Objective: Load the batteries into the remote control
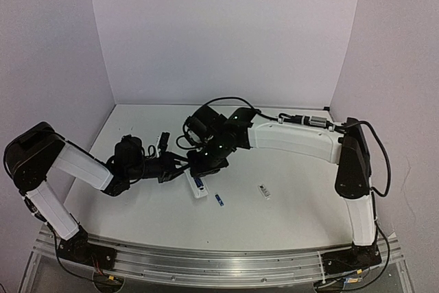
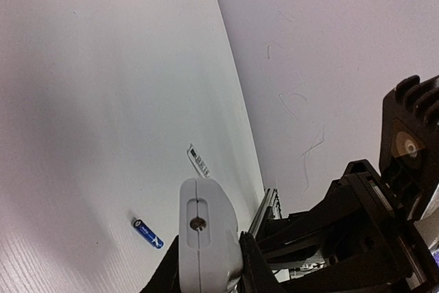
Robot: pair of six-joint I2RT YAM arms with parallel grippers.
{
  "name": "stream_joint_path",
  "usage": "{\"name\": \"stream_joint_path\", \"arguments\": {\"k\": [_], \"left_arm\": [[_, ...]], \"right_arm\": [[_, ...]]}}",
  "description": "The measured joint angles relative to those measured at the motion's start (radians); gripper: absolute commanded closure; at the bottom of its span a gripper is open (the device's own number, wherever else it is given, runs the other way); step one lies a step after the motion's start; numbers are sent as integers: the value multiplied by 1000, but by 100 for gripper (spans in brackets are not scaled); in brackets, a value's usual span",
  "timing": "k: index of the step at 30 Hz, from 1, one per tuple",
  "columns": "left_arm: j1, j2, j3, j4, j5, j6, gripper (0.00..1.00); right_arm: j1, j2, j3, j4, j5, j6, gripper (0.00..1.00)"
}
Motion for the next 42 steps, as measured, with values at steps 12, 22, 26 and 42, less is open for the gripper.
{"name": "stream_joint_path", "arguments": {"k": [12,22,26,42], "left_arm": [[-6,-4,0,74,-15,-17,100],[-26,-41,0,143,-13,-15,100],[-39,-51,-1,168,12,-15,100],[-17,-63,-1,217,142,-44,100]], "right_arm": [[9,-47,-22,26,39,1,65],[18,-161,-101,72,27,-38,55],[16,-219,-149,111,20,-72,55],[4,-487,-451,162,-59,-389,68]]}}
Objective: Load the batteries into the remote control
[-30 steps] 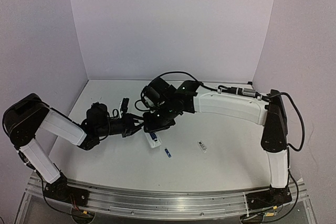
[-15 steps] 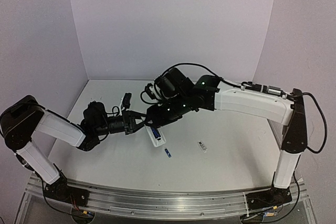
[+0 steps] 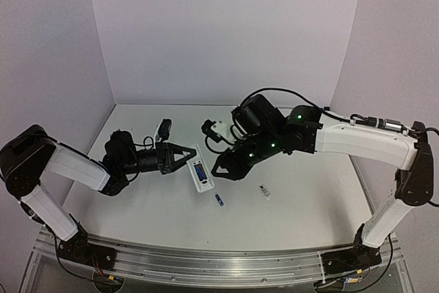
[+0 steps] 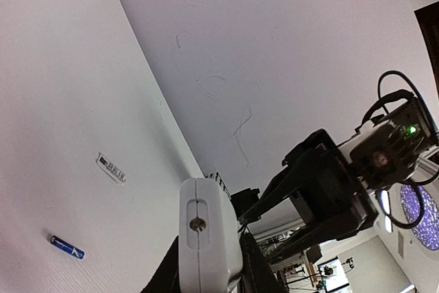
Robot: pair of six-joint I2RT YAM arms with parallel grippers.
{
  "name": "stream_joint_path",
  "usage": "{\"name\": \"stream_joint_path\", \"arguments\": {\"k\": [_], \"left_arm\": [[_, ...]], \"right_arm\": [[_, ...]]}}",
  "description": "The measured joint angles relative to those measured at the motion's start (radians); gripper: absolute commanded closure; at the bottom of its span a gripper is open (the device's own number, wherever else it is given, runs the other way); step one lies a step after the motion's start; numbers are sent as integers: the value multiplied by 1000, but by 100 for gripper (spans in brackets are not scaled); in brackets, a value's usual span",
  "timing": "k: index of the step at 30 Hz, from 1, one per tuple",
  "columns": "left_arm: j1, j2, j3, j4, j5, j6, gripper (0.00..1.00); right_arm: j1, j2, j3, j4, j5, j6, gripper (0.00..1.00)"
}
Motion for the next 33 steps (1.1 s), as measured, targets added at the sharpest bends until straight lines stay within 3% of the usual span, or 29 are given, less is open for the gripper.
{"name": "stream_joint_path", "arguments": {"k": [6,33], "left_arm": [[12,32,3,36,42,-43,100],[13,48,21,26,57,-96,100]], "right_arm": [[0,-7,-57,7,-49,-147,80],[22,58,-39,91,-49,-217,85]]}}
